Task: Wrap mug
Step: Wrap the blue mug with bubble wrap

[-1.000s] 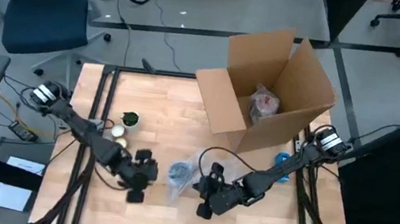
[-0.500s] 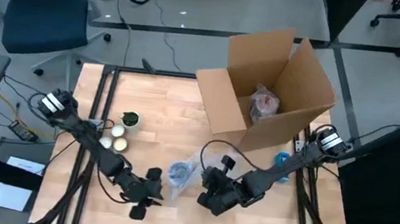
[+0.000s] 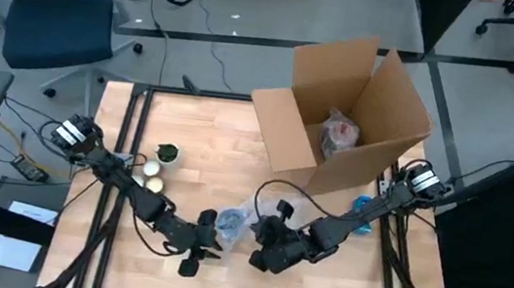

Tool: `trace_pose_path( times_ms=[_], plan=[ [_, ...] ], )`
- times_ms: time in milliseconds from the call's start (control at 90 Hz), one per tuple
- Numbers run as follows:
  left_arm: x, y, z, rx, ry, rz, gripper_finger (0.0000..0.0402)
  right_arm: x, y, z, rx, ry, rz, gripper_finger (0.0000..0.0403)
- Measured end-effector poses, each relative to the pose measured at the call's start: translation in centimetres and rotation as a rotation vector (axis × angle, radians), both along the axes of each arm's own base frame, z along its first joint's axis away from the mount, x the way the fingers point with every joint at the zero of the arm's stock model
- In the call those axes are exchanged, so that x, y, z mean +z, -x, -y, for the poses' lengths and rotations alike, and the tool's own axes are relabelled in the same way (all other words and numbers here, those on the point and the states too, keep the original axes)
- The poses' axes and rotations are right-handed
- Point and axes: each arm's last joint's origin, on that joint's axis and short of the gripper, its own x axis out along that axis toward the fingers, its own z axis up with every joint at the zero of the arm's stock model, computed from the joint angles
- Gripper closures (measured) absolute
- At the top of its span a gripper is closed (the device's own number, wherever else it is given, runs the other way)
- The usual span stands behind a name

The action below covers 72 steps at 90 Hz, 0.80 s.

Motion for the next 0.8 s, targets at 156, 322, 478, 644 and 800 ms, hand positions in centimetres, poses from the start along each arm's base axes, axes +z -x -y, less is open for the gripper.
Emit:
trace_pose_path(
  times_ms=[156, 322, 478, 644, 800],
  plan=[
    [0.0, -0.1, -0.2, 0.007, 0.002, 0.001, 0.0324, -0.6, -0.3, 0.7, 0.003, -0.002, -0.006, 0.0403],
    [0.0, -0.2, -0.3, 0.011, 0.003, 0.003, 0.0324, -0.1, -1.3, 1.4, 0.036, -0.018, 0.052, 0.0403],
    [0.0, -0.5, -0.8, 0.029, 0.004, 0.003, 0.0324, 0.3, -2.2, 2.3, 0.051, -0.026, 0.084, 0.0403],
    [0.1, -0.9, -1.5, 0.052, 0.003, 0.008, 0.0324, -1.6, -3.6, 2.1, 0.114, -0.088, 0.088, 0.0403],
    [0.4, -1.2, -1.7, 0.047, 0.005, 0.013, 0.0324, -2.4, -3.6, 1.4, 0.144, -0.081, 0.069, 0.0403]
  ],
)
